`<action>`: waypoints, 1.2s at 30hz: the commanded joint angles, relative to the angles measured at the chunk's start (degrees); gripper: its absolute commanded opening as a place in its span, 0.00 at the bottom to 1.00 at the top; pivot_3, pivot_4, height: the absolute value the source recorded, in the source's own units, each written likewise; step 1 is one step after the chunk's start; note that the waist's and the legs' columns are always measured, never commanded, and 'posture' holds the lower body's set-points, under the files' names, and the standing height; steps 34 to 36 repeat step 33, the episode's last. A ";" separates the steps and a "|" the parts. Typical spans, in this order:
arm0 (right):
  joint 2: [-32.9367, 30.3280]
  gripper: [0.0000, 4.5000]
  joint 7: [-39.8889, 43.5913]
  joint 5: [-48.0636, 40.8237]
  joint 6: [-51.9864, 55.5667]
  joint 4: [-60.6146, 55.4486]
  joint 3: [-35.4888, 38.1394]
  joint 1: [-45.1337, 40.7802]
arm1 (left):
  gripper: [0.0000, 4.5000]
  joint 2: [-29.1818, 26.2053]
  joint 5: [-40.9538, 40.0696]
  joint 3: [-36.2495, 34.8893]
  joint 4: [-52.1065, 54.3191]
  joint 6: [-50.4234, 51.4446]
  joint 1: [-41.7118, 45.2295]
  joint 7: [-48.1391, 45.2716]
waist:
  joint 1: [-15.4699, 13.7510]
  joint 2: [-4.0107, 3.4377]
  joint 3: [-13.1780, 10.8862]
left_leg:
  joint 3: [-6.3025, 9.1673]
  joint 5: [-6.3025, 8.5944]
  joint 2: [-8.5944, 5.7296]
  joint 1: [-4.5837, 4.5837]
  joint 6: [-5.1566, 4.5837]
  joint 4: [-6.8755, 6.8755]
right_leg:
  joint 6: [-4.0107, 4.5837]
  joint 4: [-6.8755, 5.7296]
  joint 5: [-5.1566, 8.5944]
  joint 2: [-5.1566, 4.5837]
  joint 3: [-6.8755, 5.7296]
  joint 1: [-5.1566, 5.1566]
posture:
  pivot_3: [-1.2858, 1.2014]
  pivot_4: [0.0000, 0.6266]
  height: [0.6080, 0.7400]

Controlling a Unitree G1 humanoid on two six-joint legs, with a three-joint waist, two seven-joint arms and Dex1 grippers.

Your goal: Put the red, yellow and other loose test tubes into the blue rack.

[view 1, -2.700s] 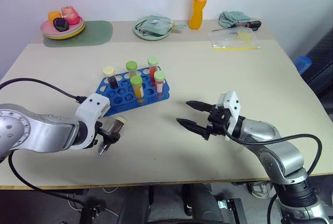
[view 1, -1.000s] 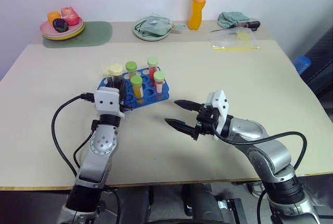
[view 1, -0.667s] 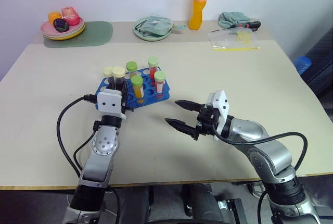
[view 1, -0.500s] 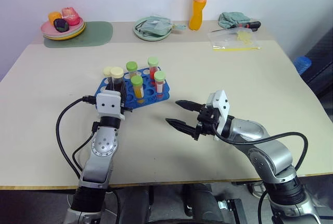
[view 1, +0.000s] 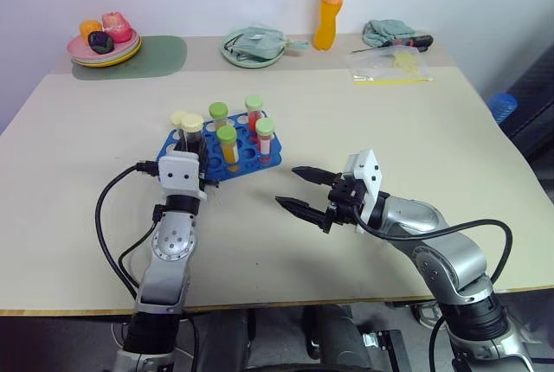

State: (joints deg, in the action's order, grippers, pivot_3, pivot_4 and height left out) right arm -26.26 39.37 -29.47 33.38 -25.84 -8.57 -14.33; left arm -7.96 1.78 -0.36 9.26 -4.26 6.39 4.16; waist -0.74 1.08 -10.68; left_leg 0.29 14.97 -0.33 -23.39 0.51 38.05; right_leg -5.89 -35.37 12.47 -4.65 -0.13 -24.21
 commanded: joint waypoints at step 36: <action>-22.42 0.83 12.81 -1.25 -2.75 8.94 24.32 8.27 | 0.94 -29.50 -30.01 -30.09 19.83 23.19 -29.14 -39.64 | -0.02 -0.05 -0.01 | -0.13 0.07 0.21 -0.03 -0.09 0.01 | 0.28 0.18 0.18 -0.03 0.03 -0.04 | 0.52 0.24 1.00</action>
